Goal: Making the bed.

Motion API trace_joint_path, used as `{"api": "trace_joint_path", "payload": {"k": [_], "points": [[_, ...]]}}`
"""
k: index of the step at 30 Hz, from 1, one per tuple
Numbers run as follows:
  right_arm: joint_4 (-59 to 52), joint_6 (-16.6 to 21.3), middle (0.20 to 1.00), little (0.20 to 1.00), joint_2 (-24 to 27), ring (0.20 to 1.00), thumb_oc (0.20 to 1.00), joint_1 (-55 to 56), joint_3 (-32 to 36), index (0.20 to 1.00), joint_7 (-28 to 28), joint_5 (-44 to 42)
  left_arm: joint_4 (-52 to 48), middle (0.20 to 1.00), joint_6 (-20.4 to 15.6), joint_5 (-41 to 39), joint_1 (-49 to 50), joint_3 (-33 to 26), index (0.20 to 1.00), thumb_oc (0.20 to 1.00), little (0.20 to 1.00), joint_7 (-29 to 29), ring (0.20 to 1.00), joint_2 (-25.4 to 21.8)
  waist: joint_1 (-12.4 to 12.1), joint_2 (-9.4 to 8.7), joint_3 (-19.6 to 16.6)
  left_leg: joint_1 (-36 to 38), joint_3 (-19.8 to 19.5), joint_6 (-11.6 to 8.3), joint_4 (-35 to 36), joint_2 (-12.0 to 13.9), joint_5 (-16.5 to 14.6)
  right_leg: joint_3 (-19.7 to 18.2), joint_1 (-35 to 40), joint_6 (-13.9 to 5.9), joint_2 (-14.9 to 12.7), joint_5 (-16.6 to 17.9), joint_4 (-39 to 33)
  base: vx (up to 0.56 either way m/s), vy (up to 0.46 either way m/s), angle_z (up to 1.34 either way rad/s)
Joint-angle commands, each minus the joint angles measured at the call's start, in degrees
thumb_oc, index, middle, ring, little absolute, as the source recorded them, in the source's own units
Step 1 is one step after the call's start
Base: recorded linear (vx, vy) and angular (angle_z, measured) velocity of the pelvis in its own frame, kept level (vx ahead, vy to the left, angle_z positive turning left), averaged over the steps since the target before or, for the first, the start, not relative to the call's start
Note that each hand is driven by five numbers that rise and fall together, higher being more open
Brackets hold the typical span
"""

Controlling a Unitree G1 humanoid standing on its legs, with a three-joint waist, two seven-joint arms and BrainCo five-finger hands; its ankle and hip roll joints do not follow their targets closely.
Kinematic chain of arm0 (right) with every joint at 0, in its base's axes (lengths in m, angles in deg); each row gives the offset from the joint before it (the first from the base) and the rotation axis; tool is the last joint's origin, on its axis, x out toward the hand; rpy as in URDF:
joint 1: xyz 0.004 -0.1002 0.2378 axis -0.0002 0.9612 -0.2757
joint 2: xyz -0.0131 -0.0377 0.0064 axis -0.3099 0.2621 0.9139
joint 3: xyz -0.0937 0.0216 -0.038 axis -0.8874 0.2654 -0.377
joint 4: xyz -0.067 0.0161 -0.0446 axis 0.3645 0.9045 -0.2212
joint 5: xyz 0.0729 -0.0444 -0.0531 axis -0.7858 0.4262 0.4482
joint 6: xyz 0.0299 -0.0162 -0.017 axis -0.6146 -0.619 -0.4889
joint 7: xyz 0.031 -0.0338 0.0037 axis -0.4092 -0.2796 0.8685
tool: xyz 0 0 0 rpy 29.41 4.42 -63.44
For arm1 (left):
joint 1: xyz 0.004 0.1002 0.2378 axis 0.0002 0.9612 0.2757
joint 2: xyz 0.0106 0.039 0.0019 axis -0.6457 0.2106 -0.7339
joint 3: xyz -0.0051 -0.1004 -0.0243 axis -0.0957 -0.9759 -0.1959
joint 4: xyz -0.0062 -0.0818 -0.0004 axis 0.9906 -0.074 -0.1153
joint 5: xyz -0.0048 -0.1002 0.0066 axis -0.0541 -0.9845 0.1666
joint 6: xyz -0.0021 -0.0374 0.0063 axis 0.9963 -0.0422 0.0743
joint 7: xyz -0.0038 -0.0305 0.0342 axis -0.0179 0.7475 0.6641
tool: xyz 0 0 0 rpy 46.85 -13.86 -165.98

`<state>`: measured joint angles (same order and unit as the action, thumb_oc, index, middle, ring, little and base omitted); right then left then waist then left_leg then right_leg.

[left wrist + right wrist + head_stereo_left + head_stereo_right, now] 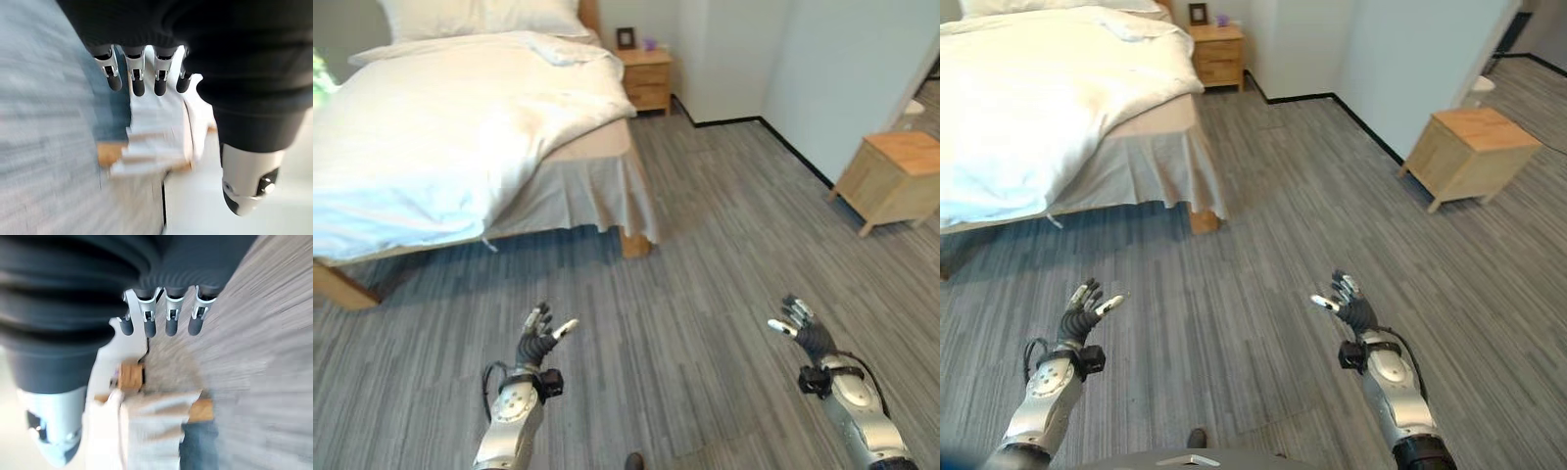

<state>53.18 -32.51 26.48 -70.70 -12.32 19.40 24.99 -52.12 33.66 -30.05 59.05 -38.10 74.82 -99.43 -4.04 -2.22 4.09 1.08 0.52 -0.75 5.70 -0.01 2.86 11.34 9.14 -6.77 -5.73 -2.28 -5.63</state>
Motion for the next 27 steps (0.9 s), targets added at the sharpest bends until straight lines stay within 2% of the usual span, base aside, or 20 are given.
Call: {"api": "trace_joint_path", "payload": {"k": [1, 2, 3, 4, 5, 6, 7, 10, 12, 14, 16, 17, 18, 19, 20, 22, 23, 24, 26, 27], "points": [[-5.06, 3.15, 1.0, 1.0, -0.21, 1.0, 1.0, -2.41, -0.9, 1.0, 1.5, 1.85, 0.68, 1.0, -3.27, 1.69, -2.94, -2.79, 1.0, 1.0, 1.0, 1.63, 1.0, -2.18, -1.57, -0.77, 1.76, 3.26, 1.4, 0.11, -1.81, 0.68, -3.34, 0.63, -6.13, -3.52, -6.39, 3.89, 14.6, 0.04, 0.129, 0.25], [-5.09, 3.14, 1.0, 1.0, -0.21, 1.0, 1.0, -2.38, -0.91, 1.0, 1.5, 1.86, 0.63, 1.0, -3.24, 1.71, -2.89, -2.81, 1.0, 1.0, 1.0, 1.64, 1.0, -2.16, -1.6, -0.88, 1.63, 3.07, 1.46, 0.18, -1.87, 0.53, -3.33, 0.47, -6.59, -3.6, -6.6, 3.62, 15.18, 0.08, 0.201, 0.51], [-5.91, 2.99, 1.0, 1.0, -0.04, 1.0, 1.0, -1.43, -1.29, 1.0, 1.84, 3.77, 1.07, 1.0, -3.13, 1.66, -2.35, -2.47, 1.0, 1.0, 1.0, 1.22, 1.0, -2.17, -0.91, -0.26, 3.13, 4.05, -0.31, 1.73, -2.06, -0.28, -3.83, -1.89, -11.1, -3.72, -7.69, 7.99, 26.54, 0.08, 0.192, 0.75], [-5.86, 3.02, 1.0, 1.0, -0.17, 1.0, 1.0, -1.42, -1.42, 1.0, 1.89, 4.39, 1.28, 1.0, -3.14, 1.32, -2.17, -2.64, 1.0, 1.0, 1.0, 1.03, 1.0, -2.06, -0.74, 0.41, 3.63, 4.61, -0.48, 2.54, -1.8, -0.44, -3.98, -2.17, -13.81, -3.53, -8.76, 10.42, 31.6, 0.13, 0.238, 0.77], [-6.08, 3.11, 1.0, 1.0, -0.24, 1.0, 1.0, -0.98, -1.38, 1.0, 1.99, 4.78, 1.28, 1.0, -2.93, 1.33, -1.84, -2.45, 1.0, 1.0, 1.0, 0.68, 1.0, -2.01, -0.13, 1.19, 4.22, 5.54, -1.18, 2.91, -1.49, -0.21, -4.31, -3.22, -15.84, -3.09, -8.49, 10.91, 35.16, 0.24, 0.157, 0.71], [-5.56, 2.93, 1.0, 1.0, -0.4, 1.0, 1.0, -0.14, -0.77, 1.0, 1.62, 5.38, 0.93, 1.0, -2.59, 2.84, -1.83, -1.94, 1.0, 1.0, 1.0, 0.43, 1.0, -2.58, 0.8, 2.04, 5.04, 6.99, -2.01, 2.93, -1.15, 0.23, -5.17, -5.25, -20.73, -2.84, -6.8, 9.22, 37.53, 0.21, 0.071, 0.53], [-5.59, 2.92, 1.0, 1.0, -0.38, 1.0, 1.0, -0.1, -0.75, 1.0, 1.62, 5.39, 0.92, 1.0, -2.58, 2.86, -1.82, -1.92, 1.0, 1.0, 1.0, 0.43, 1.0, -2.56, 0.72, 1.99, 5.02, 7.03, -1.94, 2.88, -1.16, 0.21, -5.32, -5.35, -20.89, -2.81, -6.82, 8.93, 37.88, 0.26, 0.017, 0.39], [-4.72, 3.21, 1.0, 1.0, -0.41, 1.0, 1.0, 1.7, 1.16, 1.0, 1.0, 2.74, 0.06, 1.0, -3.75, 0.36, -2.7, -2.34, 1.0, 1.0, 1.0, 0.79, 1.0, -2.42, 3.49, 2.1, 5.36, 10.74, -3.03, 0.91, -0.7, 0.31, -8.16, -5.0, -25.42, -2.76, -5.83, 7.03, 24.35, 0.37, -0.098, 0.08], [-4.37, 3.43, 1.0, 1.0, 0.23, 1.0, 1.0, 2.7, 1.89, 1.0, 0.59, 2.05, 1.06, 1.0, -4.14, -0.51, -4.72, -2.17, 1.0, 1.0, 1.0, 1.15, 1.0, -2.66, 6.44, 2.69, 6.11, 14.3, -5.28, -0.67, -0.7, 1.82, -10.02, -6.95, -25.69, -4.08, -3.44, 9.52, 10.8, 0.54, -0.201, 0.15], [-5.45, 2.96, 1.0, 1.0, 0.77, 1.0, 1.0, 4.87, 2.71, 1.0, 0.74, 2.88, 1.36, 1.0, -4.52, -0.26, -6.87, -2.23, 1.0, 1.0, 1.0, 1.89, 1.0, -3.22, 8.55, 2.63, 5.83, 17.28, -6.41, -2.08, -0.7, 3.54, -11.42, -7.89, -26.79, -5.36, -3.03, 11.89, 4.04, 0.58, -0.254, 0.63], [-5.52, 2.62, 1.0, 1.0, 0.91, 1.0, 1.0, 6.51, 3.73, 1.0, 1.08, 2.87, 1.44, 1.0, -4.67, -0.52, -7.44, -2.01, 1.0, 1.0, 1.0, 1.96, 1.0, -2.78, 9.3, 2.55, 4.73, 18.96, -7.21, -3.46, -2.51, 4.91, -9.05, -6.57, -25.84, -5.19, -2.87, 12.37, 6.12, 0.62, -0.325, 0.76], [-3.75, 2.72, 1.0, 1.0, 1.33, 1.0, 1.0, 6.88, 3.76, 1.0, 1.41, 1.93, 0.99, 1.0, -4.98, -0.87, -6.66, -2.06, 1.0, 1.0, 1.0, 1.7, 1.0, -2.14, 9.85, 3.18, 4.27, 17.87, -6.81, -5.42, -10.12, 6.85, -2.86, -6.78, -24.67, -2.96, -1.37, 11.62, 9.1, 0.47, -0.253, 0.42], [-3.74, 2.73, 1.0, 1.0, 1.31, 1.0, 1.0, 6.85, 3.75, 1.0, 1.41, 1.93, 0.99, 1.0, -4.97, -0.87, -6.66, -2.07, 1.0, 1.0, 1.0, 1.7, 1.0, -2.16, 9.97, 2.96, 4.12, 17.62, -6.97, -5.4, -10.07, 6.63, -2.65, -6.77, -24.85, -2.98, -1.63, 11.74, 9.04, 0.48, -0.278, 0.17], [-3.52, 2.95, 1.0, 1.0, 1.86, 1.0, 1.0, 6.8, 4.01, 1.0, 1.41, 0.89, 1.05, 1.0, -5.31, -2.29, -6.83, -1.89, 1.0, 1.0, 1.0, 1.66, 1.0, -1.52, 10.2, 3.16, 3.91, 14.78, -6.87, -6.98, -18.39, 7.1, 4.28, -6.85, -23.75, -1.49, -0.97, 10.35, 10.39, 0.48, -0.426, 0.11], [-3.47, 3.3, 1.0, 1.0, 2.32, 1.0, 1.0, 6.94, 4.45, 1.0, 1.22, -2.07, 1.24, 1.0, -5.59, -4.91, -7.04, -1.71, 1.0, 1.0, 1.0, 1.44, 1.0, -0.81, 9.54, 1.22, 4.81, 5.61, -4.07, -6.69, -34.57, 7.02, 10.39, -6.6, -18.75, 1.58, -0.78, 7.89, 9.91, 0.66, -0.638, 0.32], [-2.89, 3.23, 1.0, 1.0, 3.47, 1.0, 1.0, 7.22, 4.97, 1.0, 0.78, -1.66, 0.62, 1.0, -5.04, -5.69, -6.87, -1.55, 1.0, 1.0, 1.0, 0.27, 1.0, -1.05, 7.59, -0.82, 6.46, -0.49, 1.1, -4.28, -45.2, 8.47, 8.59, -7.05, -13.37, 4.3, 0.16, 4.67, 9.17, 0.58, -0.595, 0.51], [-2.48, 3.11, 1.0, 1.0, 4.0, 1.0, 1.0, 7.13, 5.22, 1.0, 0.01, -1.11, 0.87, 1.0, -5.07, -6.08, -6.71, -1.39, 1.0, 1.0, 1.0, 0.44, 1.0, -0.73, 6.59, -1.45, 7.18, -3.99, 3.27, -4.41, -47.42, 8.61, 7.51, -6.96, -11.02, 4.76, 0.18, 3.79, 8.52, 0.33, -0.29, 0.08], [-2.48, 3.11, 1.0, 1.0, 3.98, 1.0, 1.0, 7.1, 5.22, 1.0, 0.01, -1.11, 0.88, 1.0, -5.07, -6.08, -6.73, -1.38, 1.0, 1.0, 1.0, 0.44, 1.0, -0.75, 6.61, -1.54, 7.11, -4.15, 3.27, -4.37, -47.41, 8.51, 7.61, -6.96, -11.13, 4.75, 0.08, 3.88, 8.47, 0.33, -0.22, -0.06], [-1.44, 2.91, 1.0, 1.0, 4.45, 1.0, 1.0, 6.1, 6.36, 1.0, -1.57, -1.13, 1.02, 1.0, -4.88, -8.18, -5.89, -1.11, 1.0, 1.0, 1.0, 0.33, 1.0, 0.64, 4.25, -2.21, 7.68, -11.47, 5.88, -4.61, -47.13, 8.33, 5.82, -6.64, -6.52, 4.81, -0.15, 2.3, 7.33, 0.45, -0.189, -0.02], [-1.65, 3.09, 1.0, 1.0, 4.34, 1.0, 1.0, 6.25, 6.99, 1.0, -1.71, -1.36, 0.94, 1.0, -4.98, -8.55, -5.25, -1.14, 1.0, 1.0, 1.0, -0.22, 1.0, 0.75, 3.59, -2.3, 7.46, -13.49, 7.34, -4.99, -44.25, 8.82, 5.81, -6.31, -4.88, 4.56, -0.18, 1.69, 6.53, 0.58, -0.136, 0.05]]}}
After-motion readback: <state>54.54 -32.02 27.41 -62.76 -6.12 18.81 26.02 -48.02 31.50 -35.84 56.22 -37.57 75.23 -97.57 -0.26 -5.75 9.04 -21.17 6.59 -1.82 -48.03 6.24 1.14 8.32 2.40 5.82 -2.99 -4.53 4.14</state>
